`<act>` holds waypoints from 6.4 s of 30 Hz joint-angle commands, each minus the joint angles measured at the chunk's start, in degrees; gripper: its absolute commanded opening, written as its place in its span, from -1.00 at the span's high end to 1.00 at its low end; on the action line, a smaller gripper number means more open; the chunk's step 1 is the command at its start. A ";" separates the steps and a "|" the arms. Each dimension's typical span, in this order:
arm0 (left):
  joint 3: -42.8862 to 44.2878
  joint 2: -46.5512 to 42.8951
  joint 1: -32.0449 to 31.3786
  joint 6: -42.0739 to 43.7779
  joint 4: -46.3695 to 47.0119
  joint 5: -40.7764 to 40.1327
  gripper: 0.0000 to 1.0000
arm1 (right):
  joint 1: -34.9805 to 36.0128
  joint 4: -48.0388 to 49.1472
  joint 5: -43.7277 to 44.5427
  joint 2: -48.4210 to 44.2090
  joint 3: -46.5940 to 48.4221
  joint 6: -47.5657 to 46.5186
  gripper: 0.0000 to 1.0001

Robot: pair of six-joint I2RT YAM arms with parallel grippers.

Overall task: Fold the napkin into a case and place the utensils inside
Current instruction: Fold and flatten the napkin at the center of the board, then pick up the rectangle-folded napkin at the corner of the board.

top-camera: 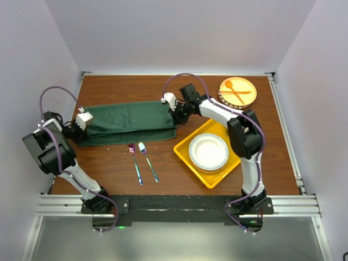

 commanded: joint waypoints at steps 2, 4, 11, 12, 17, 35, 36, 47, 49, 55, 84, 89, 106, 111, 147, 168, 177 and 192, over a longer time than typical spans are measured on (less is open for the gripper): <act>2.49 -2.99 1.64 6.78 -6.03 2.97 0.93 | 0.29 -1.07 0.23 -3.48 -1.06 -2.77 1.00; 1.89 -4.04 1.81 9.33 -7.96 3.32 0.89 | 0.46 -1.51 -0.38 -3.57 -1.41 -3.13 1.00; 2.58 -6.51 4.61 14.26 -13.85 4.03 0.23 | 1.87 -8.89 -3.19 -4.35 0.61 -5.59 0.19; 3.63 -6.69 4.88 14.44 -14.56 4.55 0.19 | 1.78 -10.46 -3.55 -4.53 1.65 -5.15 0.07; 6.62 -7.21 6.03 9.62 -16.06 5.78 0.13 | 1.78 -13.11 -4.96 -3.92 6.14 1.42 0.01; -0.22 -7.65 -0.83 -29.23 3.89 -14.68 0.17 | 1.87 -16.72 -0.73 3.29 13.01 10.49 0.16; -0.58 -8.44 -0.74 -30.63 4.15 -15.65 0.18 | 1.87 -16.80 -0.91 2.85 12.74 10.50 0.15; -4.27 -10.47 -0.83 -35.74 6.27 -22.25 0.19 | 2.22 -17.86 0.49 1.88 11.86 9.44 -0.02; -4.10 -9.94 -0.83 -35.92 5.92 -21.64 0.20 | 2.22 -18.12 0.67 1.79 11.95 9.18 -0.04; -3.74 -8.89 -1.35 -35.31 4.95 -18.83 0.28 | 2.22 -18.12 1.20 1.09 11.60 9.00 -0.06; -0.59 -7.74 -3.55 -36.98 4.42 -22.87 0.90 | 2.13 -18.12 1.02 2.23 13.53 9.88 -0.07; -0.05 -8.27 -3.81 -37.06 3.72 -22.43 0.62 | 2.22 -17.95 1.02 2.14 13.09 9.97 -0.08; -0.23 -7.22 -3.90 -36.71 5.03 -27.25 1.00 | 2.13 -17.86 0.93 1.88 13.00 9.62 -0.08; 0.65 -6.16 -3.90 -37.50 6.35 -28.14 1.00 | 2.22 -17.77 0.49 1.88 12.57 10.14 -0.09; 5.66 -3.61 -3.29 -48.31 6.00 -28.67 0.07 | 3.80 -12.85 1.28 7.33 13.00 11.55 -0.08; 5.75 4.12 -5.04 -54.99 9.52 -29.02 0.67 | 3.72 -13.02 4.27 9.61 14.49 13.13 -0.05; 8.38 6.58 -5.22 -57.28 10.40 -29.28 0.88 | 3.63 -11.00 11.03 14.09 18.98 15.15 -0.03; 12.51 8.60 -5.13 -58.16 11.27 -28.41 0.30 | 3.19 -9.51 15.87 17.53 24.08 16.56 -0.02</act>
